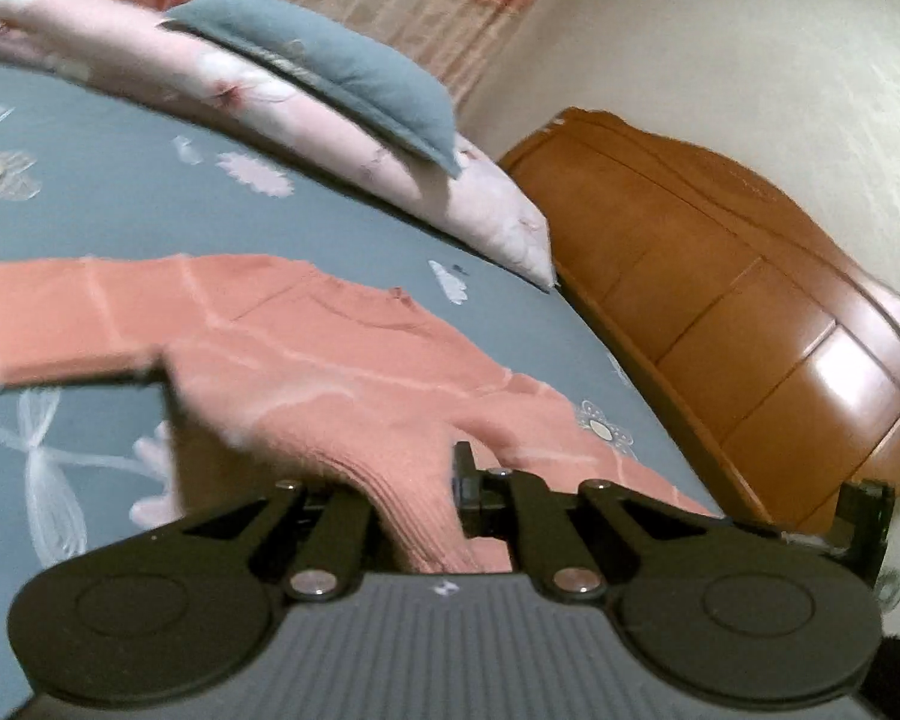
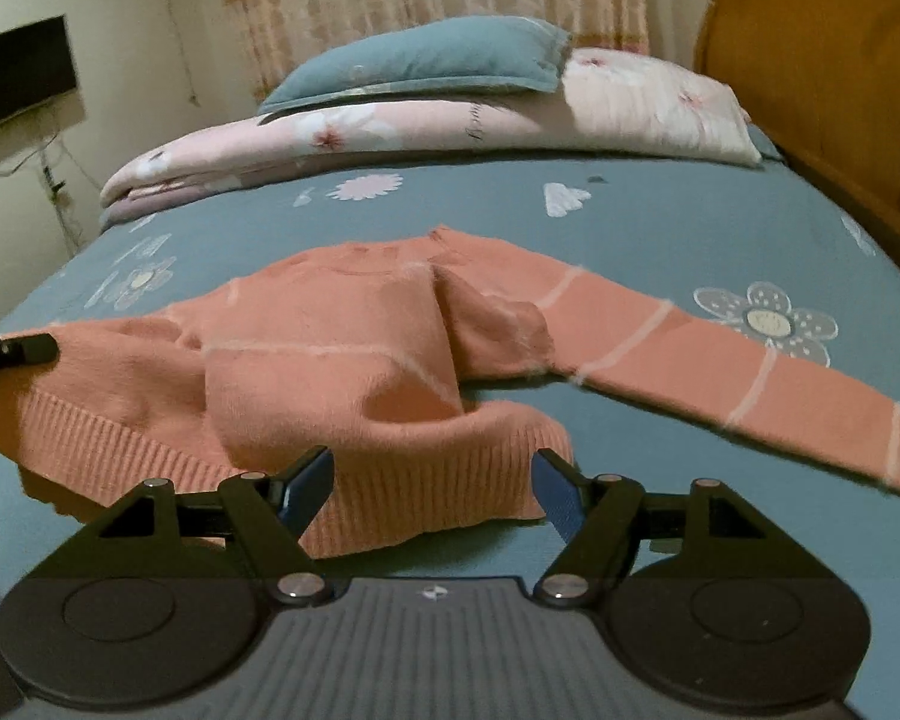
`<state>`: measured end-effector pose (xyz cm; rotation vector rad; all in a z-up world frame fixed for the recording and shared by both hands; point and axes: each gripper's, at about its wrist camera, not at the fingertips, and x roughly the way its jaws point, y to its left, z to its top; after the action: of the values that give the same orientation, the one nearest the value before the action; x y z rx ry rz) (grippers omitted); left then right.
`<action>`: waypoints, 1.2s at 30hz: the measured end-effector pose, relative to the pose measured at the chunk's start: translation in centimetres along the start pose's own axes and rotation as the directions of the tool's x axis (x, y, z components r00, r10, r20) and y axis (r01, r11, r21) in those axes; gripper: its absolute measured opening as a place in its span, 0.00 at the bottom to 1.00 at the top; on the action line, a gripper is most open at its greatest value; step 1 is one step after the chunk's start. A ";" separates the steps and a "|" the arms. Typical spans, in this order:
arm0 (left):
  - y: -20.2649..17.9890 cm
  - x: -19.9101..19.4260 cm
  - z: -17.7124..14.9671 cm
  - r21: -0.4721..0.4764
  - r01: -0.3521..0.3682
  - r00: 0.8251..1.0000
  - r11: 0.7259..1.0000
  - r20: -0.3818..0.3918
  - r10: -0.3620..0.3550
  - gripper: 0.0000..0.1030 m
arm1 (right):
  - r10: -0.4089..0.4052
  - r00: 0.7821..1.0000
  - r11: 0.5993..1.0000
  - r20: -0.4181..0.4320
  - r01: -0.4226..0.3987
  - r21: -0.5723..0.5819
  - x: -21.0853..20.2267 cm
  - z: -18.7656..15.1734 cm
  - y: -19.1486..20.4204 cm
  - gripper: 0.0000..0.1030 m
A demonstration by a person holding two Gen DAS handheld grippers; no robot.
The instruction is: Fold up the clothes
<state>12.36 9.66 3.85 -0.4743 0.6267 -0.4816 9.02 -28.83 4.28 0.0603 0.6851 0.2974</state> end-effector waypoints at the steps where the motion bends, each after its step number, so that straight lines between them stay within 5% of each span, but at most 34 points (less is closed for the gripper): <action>1: 0.3 -0.6 -0.1 -0.014 0.001 1.000 1.000 0.009 0.000 0.03 | 0.000 1.000 1.000 -0.002 0.000 -0.028 -0.1 0.0 0.5 0.74; 6: 4.2 -1.2 -0.3 -0.113 -0.049 0.998 0.992 0.018 0.052 0.03 | -0.005 1.000 0.990 -0.025 0.001 -0.141 -0.2 -0.3 2.7 0.75; 11: 9.2 1.3 -1.8 -0.195 -0.135 0.990 0.971 -0.065 0.125 0.04 | -0.011 0.997 0.991 -0.074 0.001 -0.130 1.8 -1.0 2.2 0.81; 16: 10.8 2.7 -3.2 -0.176 -0.130 0.987 0.976 -0.112 0.111 0.04 | 0.097 0.993 0.993 -0.072 -0.091 0.081 4.6 -1.3 -2.1 0.81; 21: 11.0 3.2 -3.5 -0.143 -0.103 0.986 0.984 -0.142 0.082 0.14 | 0.226 0.974 0.914 -0.026 -0.203 0.351 9.2 -1.2 -7.9 0.79; 25: 11.3 3.9 -4.0 -0.148 -0.090 0.983 0.985 -0.173 0.064 0.24 | 0.301 0.952 0.851 -0.056 -0.241 0.466 13.4 -2.4 -9.9 0.61; 30: 11.3 4.5 -4.6 -0.136 -0.105 0.976 0.985 -0.204 0.076 0.35 | 0.374 0.922 0.883 -0.100 -0.322 0.340 14.4 -2.7 -6.9 0.59; 31: 11.3 4.6 -4.7 -0.143 -0.105 0.975 0.984 -0.212 0.073 0.35 | 0.359 0.926 0.901 -0.117 -0.312 0.301 14.4 -2.8 -6.3 0.51; 32: 11.3 4.8 -4.7 -0.148 -0.107 0.973 0.983 -0.219 0.073 0.31 | 0.350 0.928 0.911 -0.131 -0.304 0.277 14.4 -2.8 -5.8 0.34; 34: 11.0 4.8 -4.9 -0.143 -0.118 0.972 0.983 -0.219 0.085 0.25 | 0.356 0.924 0.910 -0.141 -0.308 0.279 14.0 -2.6 -5.5 0.18; 35: 10.5 4.5 -4.8 -0.130 -0.128 0.973 0.983 -0.209 0.099 0.10 | 0.361 0.923 0.908 -0.136 -0.315 0.276 13.5 -2.4 -5.4 0.16; 36: 10.0 4.3 -4.7 -0.118 -0.137 0.973 0.984 -0.200 0.112 0.07 | 0.365 0.922 0.908 -0.130 -0.322 0.268 12.8 -2.2 -5.2 0.16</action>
<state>15.13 13.89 -6.91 -0.5126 0.8735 -0.3706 18.28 -30.16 -6.06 0.3967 0.8872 0.5640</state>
